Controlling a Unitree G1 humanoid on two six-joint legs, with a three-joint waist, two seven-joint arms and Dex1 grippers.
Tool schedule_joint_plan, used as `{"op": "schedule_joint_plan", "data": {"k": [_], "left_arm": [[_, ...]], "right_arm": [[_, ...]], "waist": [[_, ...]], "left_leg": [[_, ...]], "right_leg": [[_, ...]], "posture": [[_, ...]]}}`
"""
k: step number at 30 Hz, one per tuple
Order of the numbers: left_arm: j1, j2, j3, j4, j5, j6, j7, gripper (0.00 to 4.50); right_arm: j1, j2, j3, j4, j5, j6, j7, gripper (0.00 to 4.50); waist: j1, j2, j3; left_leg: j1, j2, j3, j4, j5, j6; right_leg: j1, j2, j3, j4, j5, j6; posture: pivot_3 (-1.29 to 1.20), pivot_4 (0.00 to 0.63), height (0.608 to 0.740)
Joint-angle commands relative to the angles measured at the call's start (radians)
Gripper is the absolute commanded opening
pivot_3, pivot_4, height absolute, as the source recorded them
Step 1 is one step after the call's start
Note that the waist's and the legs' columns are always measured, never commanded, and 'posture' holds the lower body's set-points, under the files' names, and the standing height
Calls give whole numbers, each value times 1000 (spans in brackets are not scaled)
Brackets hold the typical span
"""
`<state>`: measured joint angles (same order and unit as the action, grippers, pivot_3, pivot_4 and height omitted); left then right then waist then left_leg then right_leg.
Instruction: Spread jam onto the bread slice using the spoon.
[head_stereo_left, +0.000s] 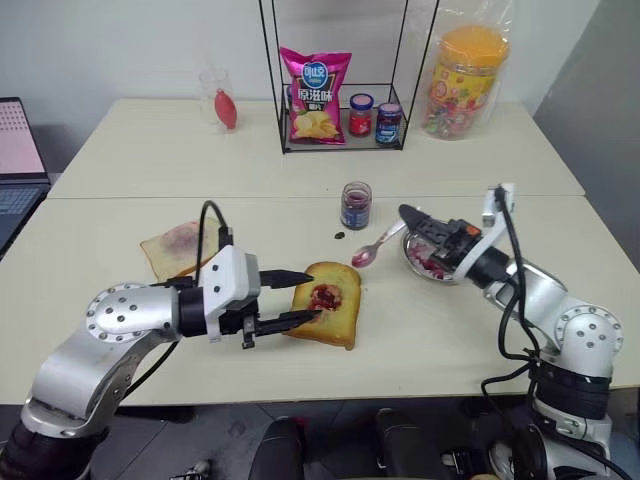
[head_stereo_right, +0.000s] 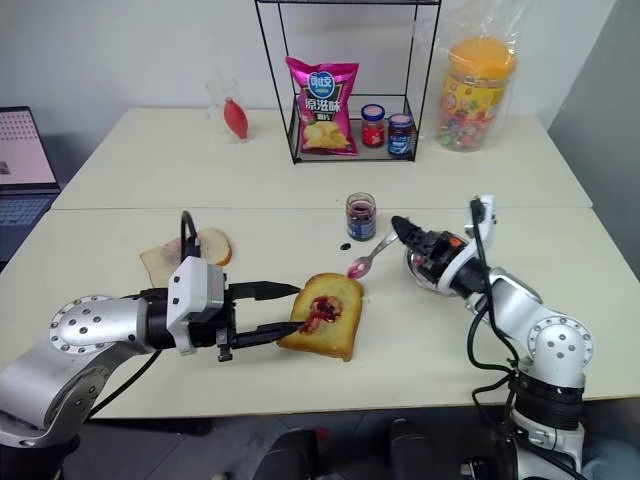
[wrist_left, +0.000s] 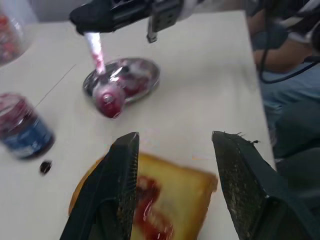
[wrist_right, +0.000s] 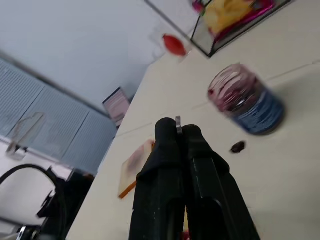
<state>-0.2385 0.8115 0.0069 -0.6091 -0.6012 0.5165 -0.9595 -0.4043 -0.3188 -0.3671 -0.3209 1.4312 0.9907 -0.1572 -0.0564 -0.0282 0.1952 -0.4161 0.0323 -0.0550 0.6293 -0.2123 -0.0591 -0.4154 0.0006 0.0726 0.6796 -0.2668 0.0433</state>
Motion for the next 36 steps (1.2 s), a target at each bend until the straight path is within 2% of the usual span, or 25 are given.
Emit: {"op": "schedule_joint_plan", "data": {"k": [1, 6, 11, 21, 24, 26, 36], "left_arm": [[-99, -48, -87, 17, -8, 54, 15, 2406], [-195, -112, -183, 93, 55, 58, 27, 2406], [-298, -235, -280, 234, 181, 0, 81, 2406], [-334, -316, -311, 307, 280, -56, 91, 2406], [-329, -331, -313, 301, 291, -48, 103, 2406], [-327, -332, -311, 298, 297, -44, 105, 2406], [-329, -348, -303, 308, 309, -41, 111, 2406]], "right_arm": [[29, -77, -86, 2, -51, -83, 24, 38], [68, -151, -119, 89, -146, -139, 99, 38], [31, -178, -125, 286, -279, -244, 211, 38], [-63, -159, -100, 510, -439, -318, 329, 38], [-65, -149, -81, 518, -487, -331, 343, 563], [-59, -146, -81, 501, -498, -327, 360, 1109], [-51, -161, -60, 482, -615, -344, 392, 3157]], "waist": [[0, 0, 0], [-2, 0, 0], [3, 0, 0], [1, 1, 0], [1, 1, 0], [1, 1, 0], [0, 1, 0]], "left_leg": [[0, 0, 0, 0, 0, 0], [1, 0, 0, 0, 0, 0], [1, -1, 0, 1, 0, 0], [1, -1, 0, 0, 0, 0], [1, -1, 0, 1, 0, 0], [1, -1, 0, 1, 0, 0], [1, -1, 0, 1, 0, 0]], "right_leg": [[0, 0, 0, 0, 0, 0], [1, 0, 0, 0, 0, 0], [2, 0, 0, 0, 0, 1], [2, 0, 1, 0, 0, 1], [2, 0, 1, 0, 0, 1], [2, 0, 1, 0, 0, 1], [2, 0, 1, 1, 0, 1]], "posture": [[0, 150, 740], [0, 150, 740], [0, 150, 740], [0, 150, 740], [0, 150, 740], [0, 150, 740], [0, 150, 740]]}}
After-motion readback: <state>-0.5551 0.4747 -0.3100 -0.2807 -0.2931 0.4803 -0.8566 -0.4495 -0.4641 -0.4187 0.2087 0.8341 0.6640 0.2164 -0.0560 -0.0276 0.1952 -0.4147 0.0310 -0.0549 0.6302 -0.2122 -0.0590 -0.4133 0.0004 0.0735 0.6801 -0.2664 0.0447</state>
